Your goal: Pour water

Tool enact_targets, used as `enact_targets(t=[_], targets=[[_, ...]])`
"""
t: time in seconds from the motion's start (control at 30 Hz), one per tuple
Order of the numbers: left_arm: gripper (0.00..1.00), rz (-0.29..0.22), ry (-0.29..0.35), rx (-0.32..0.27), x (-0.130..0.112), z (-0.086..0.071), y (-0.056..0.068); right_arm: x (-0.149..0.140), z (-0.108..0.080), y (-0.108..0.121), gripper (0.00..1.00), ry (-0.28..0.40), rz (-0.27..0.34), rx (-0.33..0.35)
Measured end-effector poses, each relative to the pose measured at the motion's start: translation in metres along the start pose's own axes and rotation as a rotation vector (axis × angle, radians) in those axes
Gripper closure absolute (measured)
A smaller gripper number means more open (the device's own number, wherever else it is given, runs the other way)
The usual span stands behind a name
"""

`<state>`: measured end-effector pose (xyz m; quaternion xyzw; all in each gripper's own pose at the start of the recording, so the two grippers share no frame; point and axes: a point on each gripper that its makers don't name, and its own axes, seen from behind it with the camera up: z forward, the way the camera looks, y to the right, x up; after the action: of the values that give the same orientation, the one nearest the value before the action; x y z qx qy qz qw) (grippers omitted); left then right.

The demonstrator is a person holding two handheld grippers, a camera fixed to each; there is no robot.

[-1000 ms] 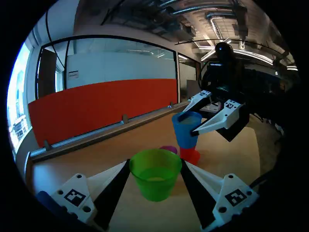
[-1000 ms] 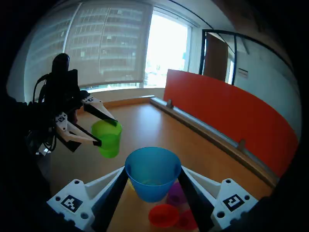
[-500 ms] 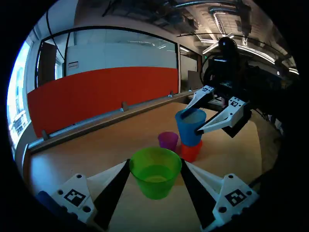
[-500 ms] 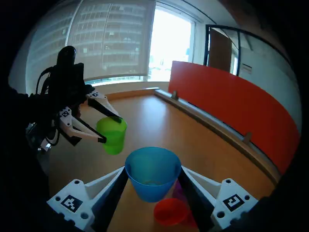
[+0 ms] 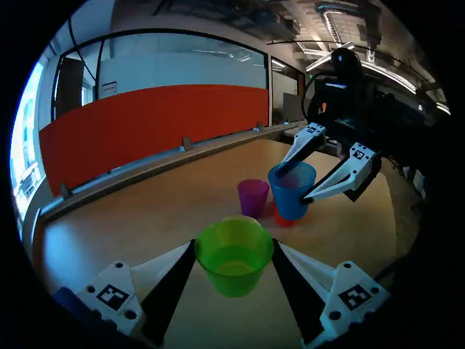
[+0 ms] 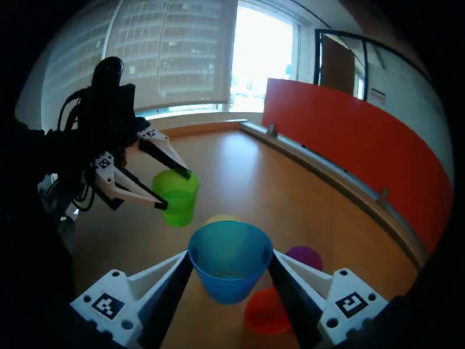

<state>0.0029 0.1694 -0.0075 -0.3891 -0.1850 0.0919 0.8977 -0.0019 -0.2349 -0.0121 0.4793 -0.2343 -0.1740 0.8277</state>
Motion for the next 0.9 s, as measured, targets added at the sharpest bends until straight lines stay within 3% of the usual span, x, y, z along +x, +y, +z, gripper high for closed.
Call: enact_targets(t=[0.9], targets=[[0.10, -0.008, -0.084, -0.012, -0.045, 0.013, 0.006, -0.051, 0.032, -0.028, 0.10, -0.076, -0.025, 0.057]])
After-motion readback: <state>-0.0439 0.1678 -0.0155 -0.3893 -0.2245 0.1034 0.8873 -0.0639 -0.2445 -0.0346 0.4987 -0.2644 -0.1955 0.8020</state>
